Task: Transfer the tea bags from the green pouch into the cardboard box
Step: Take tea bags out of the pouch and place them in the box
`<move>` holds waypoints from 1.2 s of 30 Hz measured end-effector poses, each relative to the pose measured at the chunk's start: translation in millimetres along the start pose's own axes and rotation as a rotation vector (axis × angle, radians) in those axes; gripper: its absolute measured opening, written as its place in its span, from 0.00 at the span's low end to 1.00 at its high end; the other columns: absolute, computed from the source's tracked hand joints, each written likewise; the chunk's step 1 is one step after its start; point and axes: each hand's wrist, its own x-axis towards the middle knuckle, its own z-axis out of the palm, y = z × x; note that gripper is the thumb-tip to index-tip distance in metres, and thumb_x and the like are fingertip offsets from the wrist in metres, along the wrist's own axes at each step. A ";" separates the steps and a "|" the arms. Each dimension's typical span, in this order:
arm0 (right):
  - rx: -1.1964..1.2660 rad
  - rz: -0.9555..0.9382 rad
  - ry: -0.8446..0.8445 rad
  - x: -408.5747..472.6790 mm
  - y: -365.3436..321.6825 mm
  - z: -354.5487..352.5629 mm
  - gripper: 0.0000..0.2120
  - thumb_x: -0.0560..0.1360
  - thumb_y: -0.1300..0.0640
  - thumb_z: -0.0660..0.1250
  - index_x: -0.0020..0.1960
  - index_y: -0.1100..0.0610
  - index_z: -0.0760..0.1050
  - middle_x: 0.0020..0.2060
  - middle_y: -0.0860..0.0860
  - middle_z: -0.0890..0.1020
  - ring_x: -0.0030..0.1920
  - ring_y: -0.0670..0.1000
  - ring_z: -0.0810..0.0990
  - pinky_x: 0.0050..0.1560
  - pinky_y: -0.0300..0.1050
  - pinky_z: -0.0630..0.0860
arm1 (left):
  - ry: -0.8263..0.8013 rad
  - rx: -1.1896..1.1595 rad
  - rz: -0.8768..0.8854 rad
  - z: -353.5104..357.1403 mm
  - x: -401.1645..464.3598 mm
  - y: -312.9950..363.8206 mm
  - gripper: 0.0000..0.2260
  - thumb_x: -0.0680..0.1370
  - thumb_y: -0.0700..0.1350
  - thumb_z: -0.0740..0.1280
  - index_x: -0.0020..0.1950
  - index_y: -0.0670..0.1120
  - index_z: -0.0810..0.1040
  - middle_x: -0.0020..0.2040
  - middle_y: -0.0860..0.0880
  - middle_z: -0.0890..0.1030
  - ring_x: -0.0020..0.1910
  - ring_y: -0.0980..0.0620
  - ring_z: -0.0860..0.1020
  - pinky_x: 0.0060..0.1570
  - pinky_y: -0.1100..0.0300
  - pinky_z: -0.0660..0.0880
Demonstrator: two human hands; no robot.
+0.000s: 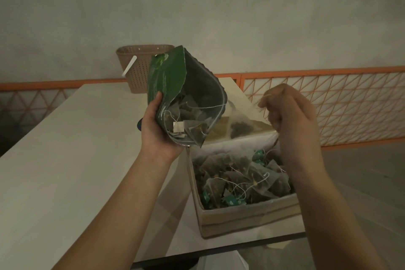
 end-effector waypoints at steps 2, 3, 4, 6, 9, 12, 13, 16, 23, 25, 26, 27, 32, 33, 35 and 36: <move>-0.077 0.037 -0.023 2.4 0.8 -8.5 0.11 0.75 0.61 0.58 0.35 0.57 0.74 0.27 0.47 0.69 0.30 0.45 0.65 0.36 0.44 0.61 | -0.009 -0.002 0.009 -0.1 0.9 -0.6 0.27 0.81 0.59 0.61 0.78 0.49 0.69 0.76 0.43 0.71 0.75 0.39 0.69 0.71 0.39 0.69; -0.131 0.061 -0.042 2.9 1.7 -12.1 0.12 0.76 0.61 0.59 0.35 0.57 0.74 0.29 0.51 0.70 0.31 0.45 0.65 0.36 0.45 0.62 | -0.013 -0.006 0.011 0.5 1.1 -1.2 0.26 0.81 0.59 0.60 0.78 0.49 0.69 0.76 0.43 0.72 0.74 0.38 0.70 0.68 0.39 0.72; -0.166 0.081 -0.046 3.0 2.6 -15.3 0.12 0.76 0.61 0.59 0.35 0.58 0.75 0.31 0.53 0.71 0.31 0.44 0.67 0.38 0.45 0.63 | -0.021 -0.008 0.012 1.2 1.2 -1.7 0.26 0.82 0.59 0.60 0.78 0.49 0.69 0.75 0.43 0.72 0.73 0.38 0.71 0.66 0.39 0.74; -0.172 0.104 -0.005 2.5 4.6 -21.3 0.12 0.77 0.61 0.59 0.37 0.57 0.75 0.34 0.50 0.75 0.32 0.40 0.69 0.40 0.41 0.66 | -0.026 -0.007 0.012 3.9 0.1 -3.1 0.26 0.82 0.59 0.60 0.77 0.49 0.70 0.74 0.43 0.74 0.73 0.38 0.72 0.62 0.40 0.77; -0.144 0.127 -0.008 4.4 8.6 -27.1 0.12 0.78 0.61 0.59 0.39 0.55 0.77 0.37 0.47 0.79 0.34 0.36 0.72 0.39 0.30 0.70 | -0.013 -0.002 0.009 8.7 -2.0 -4.9 0.25 0.81 0.59 0.60 0.76 0.49 0.72 0.73 0.43 0.75 0.71 0.38 0.74 0.59 0.40 0.79; -0.176 0.180 -0.093 9.9 14.2 -30.8 0.11 0.79 0.59 0.60 0.43 0.54 0.80 0.41 0.47 0.81 0.34 0.37 0.74 0.35 0.26 0.70 | -0.020 0.013 0.009 12.9 -3.6 -7.3 0.25 0.82 0.59 0.59 0.77 0.50 0.71 0.73 0.43 0.75 0.71 0.38 0.74 0.57 0.41 0.80; -0.160 0.181 -0.104 12.0 14.6 -31.9 0.11 0.80 0.59 0.60 0.46 0.54 0.80 0.42 0.49 0.81 0.35 0.39 0.75 0.34 0.27 0.71 | -0.021 0.018 0.009 13.3 -3.9 -7.6 0.25 0.82 0.59 0.59 0.77 0.50 0.71 0.73 0.43 0.75 0.71 0.38 0.74 0.57 0.42 0.80; -0.091 0.149 -0.101 18.2 9.7 -36.9 0.09 0.81 0.58 0.61 0.50 0.55 0.80 0.46 0.50 0.83 0.38 0.43 0.78 0.37 0.32 0.74 | -0.025 0.026 0.004 13.2 -3.7 -8.1 0.25 0.82 0.59 0.59 0.77 0.50 0.71 0.73 0.43 0.75 0.70 0.38 0.75 0.57 0.42 0.79; -0.905 0.104 -0.262 10.1 26.2 -50.1 0.12 0.76 0.44 0.65 0.39 0.49 0.78 0.46 0.44 0.79 0.42 0.48 0.79 0.36 0.33 0.67 | -0.007 0.042 -0.004 12.3 -4.4 -9.7 0.25 0.82 0.58 0.60 0.77 0.51 0.70 0.74 0.44 0.74 0.72 0.39 0.73 0.60 0.42 0.79; -0.879 0.142 -0.428 3.3 31.0 -49.9 0.06 0.72 0.44 0.70 0.43 0.45 0.77 0.47 0.42 0.79 0.45 0.40 0.76 0.41 0.34 0.69 | -0.002 0.037 -0.011 12.6 -4.8 -9.0 0.25 0.82 0.58 0.60 0.77 0.51 0.70 0.74 0.44 0.73 0.73 0.39 0.72 0.61 0.42 0.78; -0.835 0.205 -0.552 -0.6 32.2 -48.9 0.08 0.70 0.44 0.72 0.46 0.43 0.77 0.48 0.40 0.78 0.47 0.39 0.76 0.45 0.36 0.72 | 0.002 0.037 -0.007 13.0 -5.2 -8.8 0.25 0.82 0.58 0.60 0.77 0.51 0.70 0.74 0.44 0.74 0.73 0.39 0.72 0.61 0.42 0.78; -0.818 0.273 -0.672 -5.3 34.2 -47.9 0.12 0.69 0.44 0.74 0.50 0.41 0.77 0.51 0.38 0.77 0.50 0.39 0.76 0.50 0.38 0.72 | 0.003 0.040 -0.003 14.2 -6.0 -8.6 0.25 0.82 0.58 0.59 0.77 0.51 0.70 0.74 0.44 0.74 0.72 0.39 0.73 0.60 0.42 0.79; -1.040 0.360 -0.884 -13.5 51.4 -39.5 0.34 0.63 0.43 0.78 0.66 0.36 0.68 0.67 0.43 0.69 0.66 0.49 0.69 0.63 0.46 0.68 | 0.000 0.047 0.004 18.0 -8.9 -9.4 0.25 0.82 0.58 0.58 0.77 0.50 0.70 0.73 0.44 0.75 0.68 0.39 0.76 0.52 0.44 0.82; -1.038 0.376 -0.896 -12.5 54.1 -38.7 0.36 0.63 0.44 0.78 0.67 0.36 0.68 0.68 0.43 0.69 0.67 0.50 0.68 0.64 0.46 0.68 | 0.000 0.048 0.001 18.5 -9.4 -9.6 0.25 0.82 0.58 0.58 0.77 0.50 0.70 0.73 0.44 0.75 0.69 0.39 0.76 0.53 0.44 0.81; -1.005 0.382 -0.886 -9.8 54.4 -39.3 0.31 0.65 0.48 0.78 0.65 0.39 0.70 0.61 0.42 0.73 0.60 0.46 0.72 0.55 0.36 0.70 | 0.004 0.047 -0.001 19.2 -9.7 -10.1 0.25 0.82 0.58 0.58 0.78 0.50 0.70 0.73 0.44 0.75 0.70 0.39 0.75 0.54 0.44 0.81; -0.979 0.374 -0.857 -8.3 53.4 -40.5 0.25 0.67 0.52 0.76 0.61 0.41 0.72 0.53 0.39 0.74 0.52 0.42 0.73 0.46 0.31 0.68 | 0.006 0.046 0.000 19.1 -9.6 -10.4 0.25 0.82 0.58 0.58 0.77 0.50 0.70 0.73 0.44 0.75 0.70 0.39 0.75 0.54 0.44 0.81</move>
